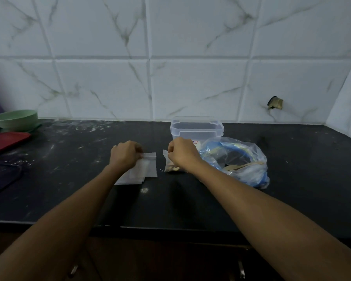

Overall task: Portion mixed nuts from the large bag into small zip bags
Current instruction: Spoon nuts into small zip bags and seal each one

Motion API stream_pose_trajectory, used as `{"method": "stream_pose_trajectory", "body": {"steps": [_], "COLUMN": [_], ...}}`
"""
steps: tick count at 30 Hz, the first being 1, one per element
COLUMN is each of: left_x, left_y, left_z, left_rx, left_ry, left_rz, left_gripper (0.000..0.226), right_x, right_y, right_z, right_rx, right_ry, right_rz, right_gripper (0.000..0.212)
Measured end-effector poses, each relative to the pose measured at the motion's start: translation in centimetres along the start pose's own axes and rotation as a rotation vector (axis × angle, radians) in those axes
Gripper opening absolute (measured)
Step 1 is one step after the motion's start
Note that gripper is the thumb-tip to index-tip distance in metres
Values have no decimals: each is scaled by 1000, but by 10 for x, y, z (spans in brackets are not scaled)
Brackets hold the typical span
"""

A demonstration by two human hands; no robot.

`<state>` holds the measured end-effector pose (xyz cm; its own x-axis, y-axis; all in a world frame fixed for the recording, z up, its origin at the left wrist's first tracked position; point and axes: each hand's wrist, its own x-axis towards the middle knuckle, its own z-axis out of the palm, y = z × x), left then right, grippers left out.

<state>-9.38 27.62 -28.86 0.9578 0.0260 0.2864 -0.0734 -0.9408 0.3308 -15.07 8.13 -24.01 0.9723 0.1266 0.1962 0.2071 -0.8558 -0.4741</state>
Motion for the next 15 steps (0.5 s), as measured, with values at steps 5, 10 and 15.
{"method": "stream_pose_trajectory", "body": {"steps": [5,10,15], "left_x": [-11,-18,-24], "left_y": [4,13,47], "left_z": [-17,-48,-97], "left_rx": [20,-29,-132], "left_ry": [75,66,55], "left_rz": [152,229,360], "left_gripper": [7,7,6], "right_x": [-5,-5,1], "right_y": [0,-2,-10], "right_z": [-9,-28,-66], "right_rx": [107,249,229], "right_ry": [-41,-69,-21], "right_rz": [-27,-32,-140], "right_gripper": [17,16,21]}}
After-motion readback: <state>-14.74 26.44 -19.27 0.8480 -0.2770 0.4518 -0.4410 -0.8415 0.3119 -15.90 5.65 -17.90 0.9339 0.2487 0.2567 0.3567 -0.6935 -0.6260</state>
